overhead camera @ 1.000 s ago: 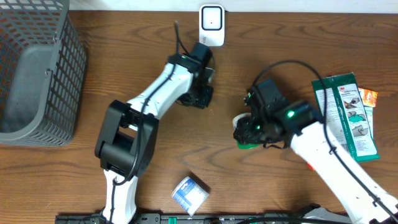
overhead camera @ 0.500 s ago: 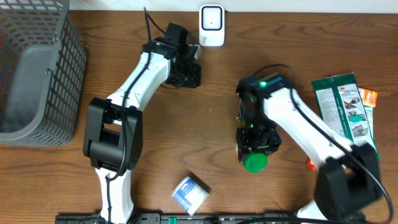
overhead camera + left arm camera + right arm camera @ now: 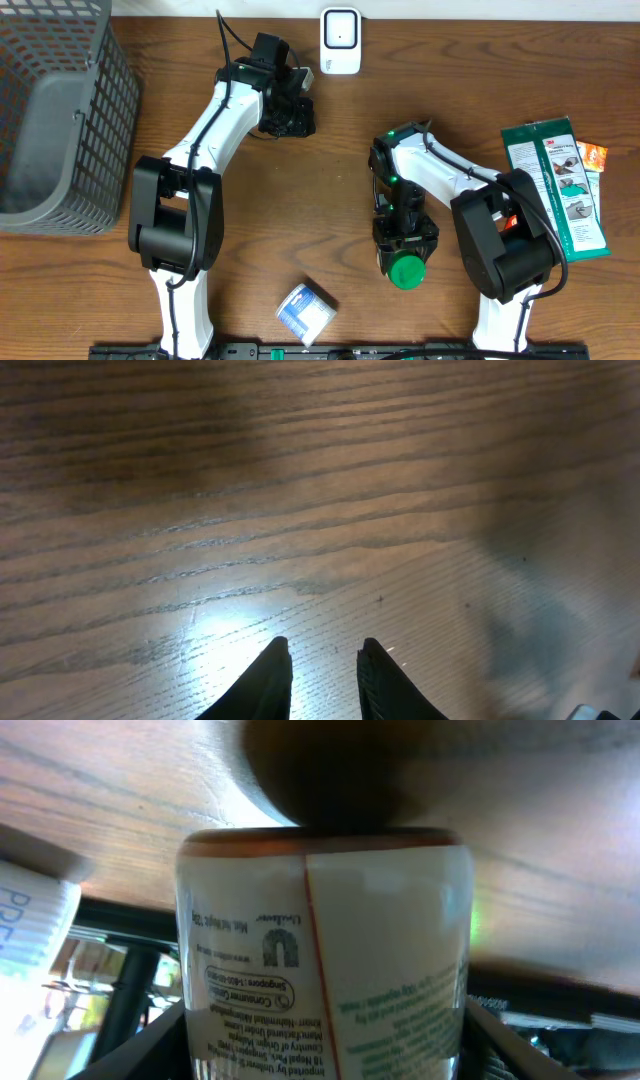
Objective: Scan the item barcode
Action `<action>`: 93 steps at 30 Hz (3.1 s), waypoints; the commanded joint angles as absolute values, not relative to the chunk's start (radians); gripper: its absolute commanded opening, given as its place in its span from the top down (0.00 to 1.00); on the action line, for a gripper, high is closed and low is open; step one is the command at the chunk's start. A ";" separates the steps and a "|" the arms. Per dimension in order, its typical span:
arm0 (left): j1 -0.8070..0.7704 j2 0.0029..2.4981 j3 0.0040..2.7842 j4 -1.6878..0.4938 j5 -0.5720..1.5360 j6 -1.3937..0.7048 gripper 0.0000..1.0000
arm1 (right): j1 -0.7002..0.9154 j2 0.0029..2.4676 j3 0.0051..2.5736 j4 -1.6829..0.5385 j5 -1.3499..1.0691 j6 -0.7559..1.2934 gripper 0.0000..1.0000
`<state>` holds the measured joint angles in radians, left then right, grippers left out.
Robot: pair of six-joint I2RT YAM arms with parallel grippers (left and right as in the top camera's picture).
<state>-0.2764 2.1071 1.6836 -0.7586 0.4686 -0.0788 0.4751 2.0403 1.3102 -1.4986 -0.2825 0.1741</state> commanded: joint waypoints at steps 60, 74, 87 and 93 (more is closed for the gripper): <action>-0.706 1.811 1.645 -1.162 0.301 0.044 0.27 | -0.199 1.909 1.869 -1.536 -0.303 0.029 0.01; -0.867 1.811 1.474 -0.988 0.302 0.138 0.06 | -0.212 1.909 1.869 -1.512 -0.281 0.029 0.01; -1.020 1.824 1.430 -0.783 0.163 -0.023 0.06 | -0.209 1.909 1.869 -1.507 -0.278 0.028 0.01; -1.090 1.865 1.430 -0.775 0.095 -0.033 0.06 | -0.208 1.909 1.869 -1.507 -0.278 0.028 0.01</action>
